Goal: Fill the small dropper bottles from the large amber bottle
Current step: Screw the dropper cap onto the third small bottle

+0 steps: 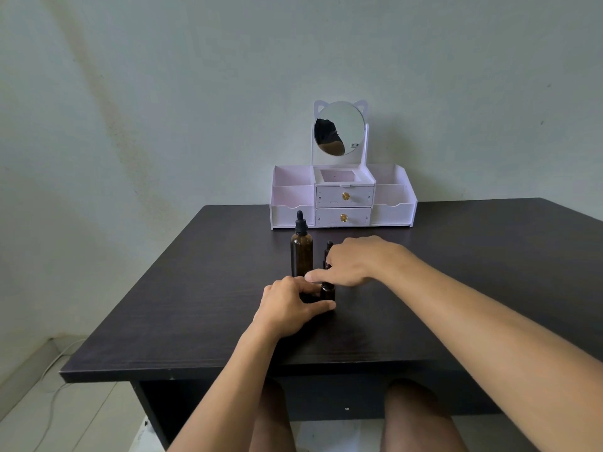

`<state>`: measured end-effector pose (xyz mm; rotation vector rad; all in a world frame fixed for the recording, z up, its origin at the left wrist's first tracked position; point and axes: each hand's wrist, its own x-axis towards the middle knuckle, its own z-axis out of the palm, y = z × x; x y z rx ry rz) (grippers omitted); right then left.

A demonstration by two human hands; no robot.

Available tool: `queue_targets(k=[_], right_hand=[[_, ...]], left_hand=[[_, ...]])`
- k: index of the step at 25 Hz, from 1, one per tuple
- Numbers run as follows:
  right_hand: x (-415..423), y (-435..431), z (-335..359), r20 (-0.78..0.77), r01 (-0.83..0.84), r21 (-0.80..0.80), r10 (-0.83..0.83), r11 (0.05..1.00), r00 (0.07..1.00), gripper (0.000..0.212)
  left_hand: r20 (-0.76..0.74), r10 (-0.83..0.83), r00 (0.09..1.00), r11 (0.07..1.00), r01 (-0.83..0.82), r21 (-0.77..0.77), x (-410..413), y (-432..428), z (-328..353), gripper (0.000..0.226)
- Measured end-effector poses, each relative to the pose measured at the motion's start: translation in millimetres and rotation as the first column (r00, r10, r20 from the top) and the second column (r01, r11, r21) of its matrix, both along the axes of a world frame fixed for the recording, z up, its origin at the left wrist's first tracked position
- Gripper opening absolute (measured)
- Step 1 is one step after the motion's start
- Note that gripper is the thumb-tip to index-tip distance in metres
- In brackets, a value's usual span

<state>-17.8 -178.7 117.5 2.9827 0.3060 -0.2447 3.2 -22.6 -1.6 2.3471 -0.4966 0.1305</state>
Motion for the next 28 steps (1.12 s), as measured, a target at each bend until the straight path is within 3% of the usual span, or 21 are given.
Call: queue_targets(k=[4, 9, 13, 19, 23, 28], right_hand=[[-2, -5, 8, -0.061, -0.063, 0.027, 0.064, 0.998, 0.996, 0.026], [1, 3, 0, -0.007, -0.010, -0.027, 0.009, 1.000, 1.000, 0.058], [-9, 1, 5, -0.031, -0.083, -0.065, 0.081, 0.994, 0.996, 0.030], [-8, 12, 0, 0.053, -0.044, -0.104, 0.049, 0.994, 0.997, 0.039], [-15, 0, 0, 0.099, -0.139, 0.063, 0.133, 0.988, 0.986, 0.024], [-16, 3, -13, 0.204, -0.093, 0.063, 0.078, 0.994, 0.976, 0.039]], left_hand=[[0.014, -0.011, 1.000, 1.000, 0.011, 0.004, 2, 0, -1, 0.047], [-0.012, 0.002, 1.000, 1.000, -0.002, -0.009, 2, 0, -2, 0.049], [0.006, -0.010, 1.000, 1.000, 0.009, 0.009, 2, -1, 1, 0.048], [-0.016, -0.014, 1.000, 1.000, 0.014, 0.006, 2, -1, 2, 0.058], [-0.003, -0.006, 1.000, 1.000, 0.006, -0.005, 0, -2, 3, 0.059], [0.009, 0.003, 1.000, 0.999, -0.003, -0.035, 0, -2, 2, 0.070]])
